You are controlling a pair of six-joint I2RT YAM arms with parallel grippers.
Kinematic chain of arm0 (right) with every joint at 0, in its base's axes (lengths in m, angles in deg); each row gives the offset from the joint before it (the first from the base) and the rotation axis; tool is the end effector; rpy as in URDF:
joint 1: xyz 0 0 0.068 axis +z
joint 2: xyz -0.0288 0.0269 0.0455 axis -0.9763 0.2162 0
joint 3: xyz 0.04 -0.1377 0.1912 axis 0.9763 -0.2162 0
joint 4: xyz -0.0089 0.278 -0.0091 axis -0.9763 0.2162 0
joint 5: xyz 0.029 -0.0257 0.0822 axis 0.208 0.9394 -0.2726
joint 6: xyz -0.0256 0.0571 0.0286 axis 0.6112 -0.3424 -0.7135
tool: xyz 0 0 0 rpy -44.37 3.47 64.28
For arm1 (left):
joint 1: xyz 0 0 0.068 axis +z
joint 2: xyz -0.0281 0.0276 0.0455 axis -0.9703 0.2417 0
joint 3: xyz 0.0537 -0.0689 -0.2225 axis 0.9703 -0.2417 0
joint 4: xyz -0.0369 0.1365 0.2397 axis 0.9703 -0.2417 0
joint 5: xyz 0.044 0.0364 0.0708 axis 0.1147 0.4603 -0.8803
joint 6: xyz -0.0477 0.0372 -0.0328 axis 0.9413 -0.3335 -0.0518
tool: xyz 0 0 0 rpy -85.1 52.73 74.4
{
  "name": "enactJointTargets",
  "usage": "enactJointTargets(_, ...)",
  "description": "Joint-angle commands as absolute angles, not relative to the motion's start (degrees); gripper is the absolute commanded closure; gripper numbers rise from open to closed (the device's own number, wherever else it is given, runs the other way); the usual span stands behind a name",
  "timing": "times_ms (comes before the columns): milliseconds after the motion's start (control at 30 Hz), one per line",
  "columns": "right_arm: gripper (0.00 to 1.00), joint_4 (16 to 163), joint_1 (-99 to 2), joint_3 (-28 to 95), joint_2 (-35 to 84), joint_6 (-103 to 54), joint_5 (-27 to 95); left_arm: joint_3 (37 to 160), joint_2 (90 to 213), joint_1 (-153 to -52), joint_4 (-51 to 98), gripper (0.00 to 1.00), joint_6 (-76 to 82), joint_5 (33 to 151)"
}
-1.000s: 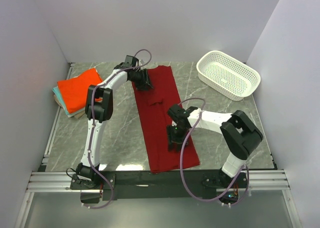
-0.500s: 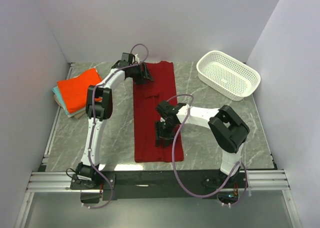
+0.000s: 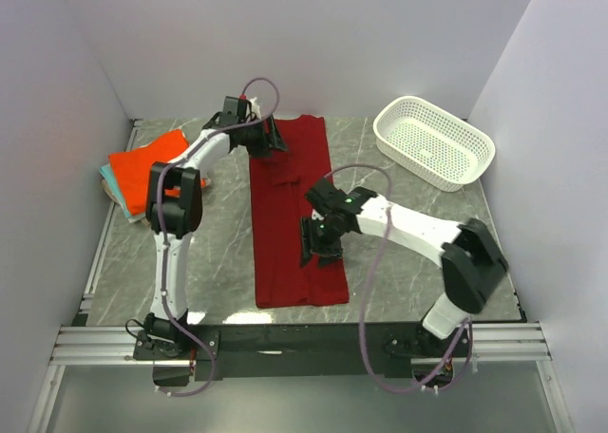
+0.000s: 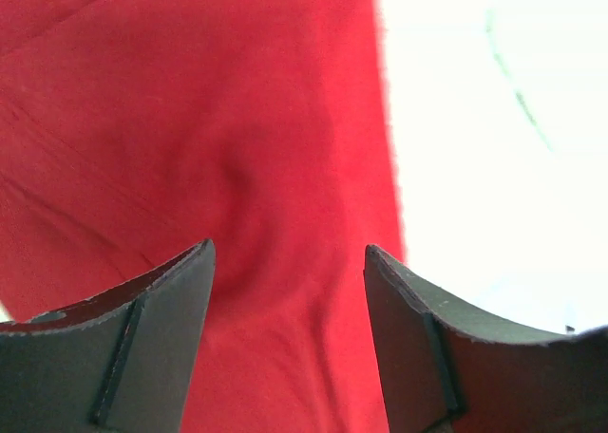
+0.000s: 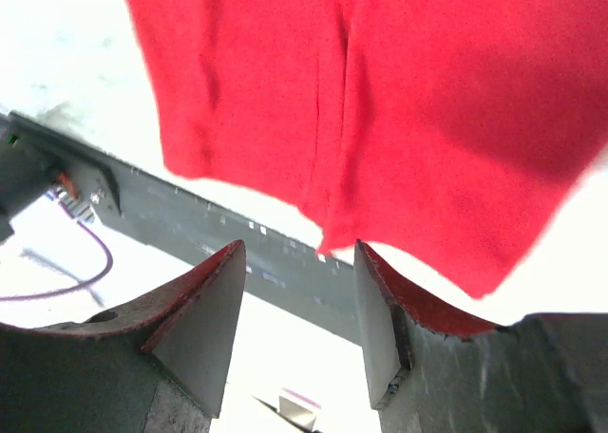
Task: Fold and stack the t-shirts
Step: Fold the tshirt
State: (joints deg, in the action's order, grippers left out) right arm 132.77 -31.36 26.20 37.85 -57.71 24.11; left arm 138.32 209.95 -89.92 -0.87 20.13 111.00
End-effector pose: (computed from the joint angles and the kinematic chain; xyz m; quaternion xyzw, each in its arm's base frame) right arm 0.2252 0.2594 0.1590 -0.0810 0.9700 0.2284 0.0189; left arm 0.5110 -0.1527 0.1516 -0.0276 0.8994 -0.3407 0.2723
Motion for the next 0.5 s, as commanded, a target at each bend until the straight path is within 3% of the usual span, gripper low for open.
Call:
enactJointTargets(0, 0.43, 138.1, -31.02, 21.63, 30.64, -56.7, 27.98, 135.77, 195.08, -91.3, 0.21, 0.3, 18.78, 109.67)
enactJointTargets(167, 0.43, 136.96, -31.46, 13.27, 26.24, -56.61, 30.08, 123.83, 183.81, -93.15, -3.12, 0.3, 19.66, 104.23)
enactJointTargets(467, 0.43, 135.12, -31.55, 6.84, 25.18, -56.7, 32.9, 88.16, 161.93, -98.16, -7.0, 0.35, 24.66, 98.68)
